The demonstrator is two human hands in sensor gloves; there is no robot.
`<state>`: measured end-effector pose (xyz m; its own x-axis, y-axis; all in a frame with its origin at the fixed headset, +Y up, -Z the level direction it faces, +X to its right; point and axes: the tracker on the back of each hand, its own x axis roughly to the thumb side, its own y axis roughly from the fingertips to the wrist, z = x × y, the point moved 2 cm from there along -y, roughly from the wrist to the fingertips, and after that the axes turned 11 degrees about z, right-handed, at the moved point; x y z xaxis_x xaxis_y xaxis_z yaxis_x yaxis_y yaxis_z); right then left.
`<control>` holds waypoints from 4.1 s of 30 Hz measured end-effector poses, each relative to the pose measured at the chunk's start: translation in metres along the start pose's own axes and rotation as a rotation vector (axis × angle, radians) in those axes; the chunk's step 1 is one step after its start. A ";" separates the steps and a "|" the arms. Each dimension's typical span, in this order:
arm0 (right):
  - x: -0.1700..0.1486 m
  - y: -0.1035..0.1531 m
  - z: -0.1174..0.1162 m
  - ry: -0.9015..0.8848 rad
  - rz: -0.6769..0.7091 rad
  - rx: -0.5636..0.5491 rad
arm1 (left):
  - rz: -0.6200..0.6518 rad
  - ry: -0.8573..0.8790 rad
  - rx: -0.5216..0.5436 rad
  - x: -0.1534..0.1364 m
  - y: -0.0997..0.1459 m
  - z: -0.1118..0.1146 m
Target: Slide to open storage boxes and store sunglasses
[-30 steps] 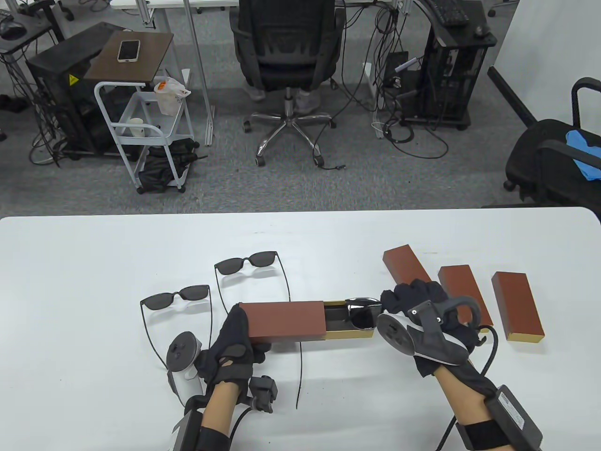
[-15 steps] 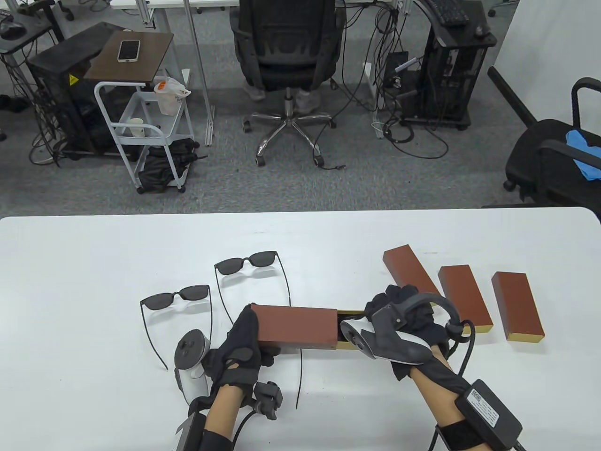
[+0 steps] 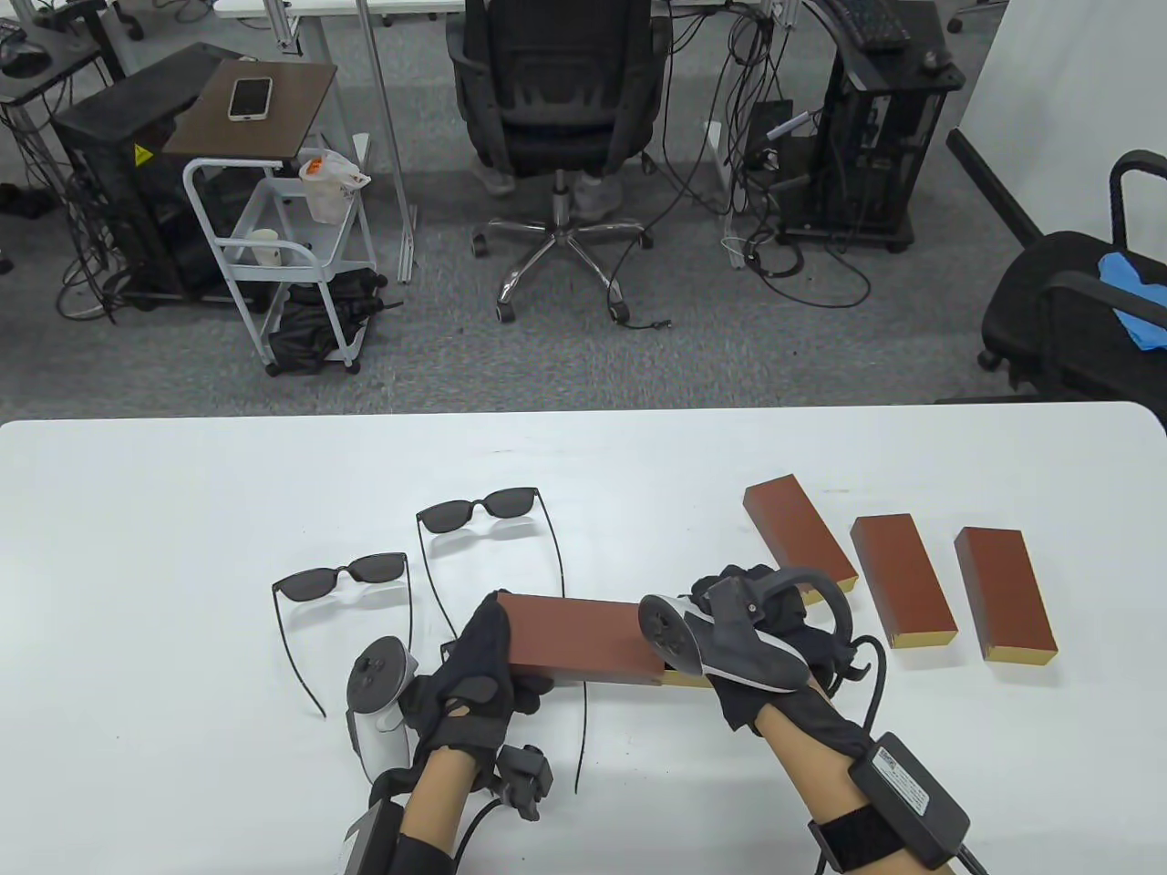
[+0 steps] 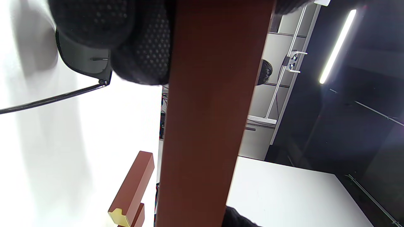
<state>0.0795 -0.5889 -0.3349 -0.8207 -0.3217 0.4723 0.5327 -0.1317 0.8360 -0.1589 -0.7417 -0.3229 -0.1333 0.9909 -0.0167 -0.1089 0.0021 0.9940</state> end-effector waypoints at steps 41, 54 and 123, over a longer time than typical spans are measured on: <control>-0.081 0.081 -0.156 -1.510 -0.612 -0.378 | -0.021 0.034 -0.045 -0.015 -0.001 0.006; -0.071 0.079 -0.144 -1.584 -0.462 -0.518 | -0.013 0.070 -0.036 -0.014 -0.001 0.004; -0.010 0.038 -0.091 -0.831 0.004 -0.282 | 0.115 -0.424 0.060 0.018 -0.002 0.002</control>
<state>0.1269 -0.6761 -0.3339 -0.6452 0.4503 0.6172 0.4766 -0.3941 0.7858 -0.1589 -0.7237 -0.3245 0.2756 0.9527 0.1279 -0.0579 -0.1164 0.9915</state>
